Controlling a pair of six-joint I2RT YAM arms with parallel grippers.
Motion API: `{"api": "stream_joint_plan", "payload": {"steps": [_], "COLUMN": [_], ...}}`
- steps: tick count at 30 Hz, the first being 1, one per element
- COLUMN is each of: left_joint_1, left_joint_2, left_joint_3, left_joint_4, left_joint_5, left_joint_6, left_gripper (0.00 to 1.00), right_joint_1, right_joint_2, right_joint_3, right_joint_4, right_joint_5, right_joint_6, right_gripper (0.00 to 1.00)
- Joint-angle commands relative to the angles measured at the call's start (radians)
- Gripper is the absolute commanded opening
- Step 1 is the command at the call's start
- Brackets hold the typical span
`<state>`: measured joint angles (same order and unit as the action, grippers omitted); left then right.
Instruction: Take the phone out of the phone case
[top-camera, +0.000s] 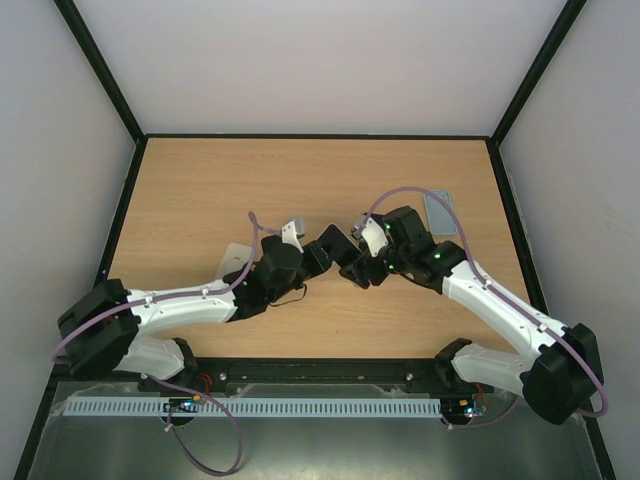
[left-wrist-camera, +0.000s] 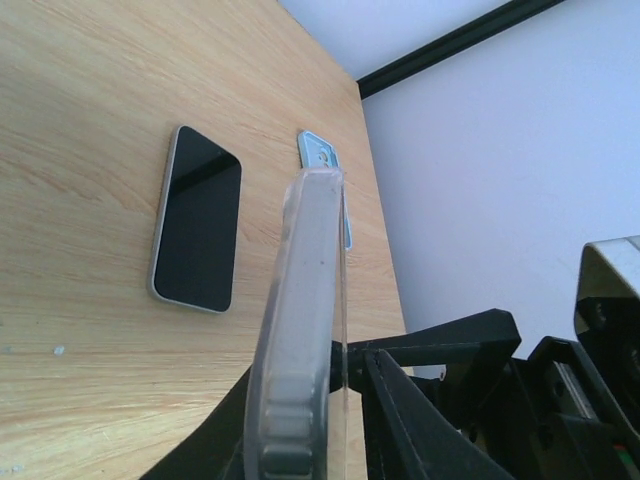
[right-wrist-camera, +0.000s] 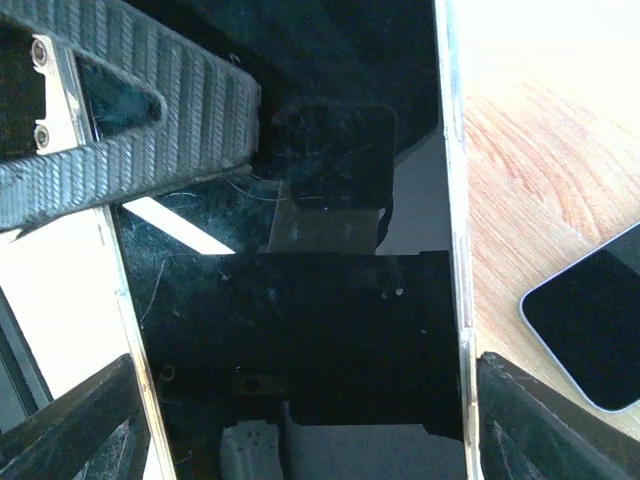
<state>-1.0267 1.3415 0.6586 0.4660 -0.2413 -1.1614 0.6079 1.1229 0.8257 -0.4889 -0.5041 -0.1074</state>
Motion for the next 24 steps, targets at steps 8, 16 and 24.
{"api": "stream_joint_plan", "payload": {"steps": [8,16,24], "left_joint_1": [0.003,0.146,0.304], "left_joint_2": [0.016,-0.145,-0.332], "left_joint_3": [0.081,0.074,-0.014], "left_joint_4": [0.054,-0.2,-0.271], "left_joint_5": [0.024,0.196,0.692], "left_joint_6": [0.055,0.254,0.58], "left_gripper": [0.03,0.02,0.03], "right_joint_1": [0.0,-0.001,-0.001], "right_joint_2": [-0.071,-0.166,-0.236], "right_joint_3": [-0.014,0.004,-0.012], "right_joint_4": [0.103,0.004,-0.039], "right_joint_5": [0.029,-0.024,-0.05], "right_joint_6": [0.027,-0.085,-0.145], "right_gripper": [0.69,0.98,0.98]}}
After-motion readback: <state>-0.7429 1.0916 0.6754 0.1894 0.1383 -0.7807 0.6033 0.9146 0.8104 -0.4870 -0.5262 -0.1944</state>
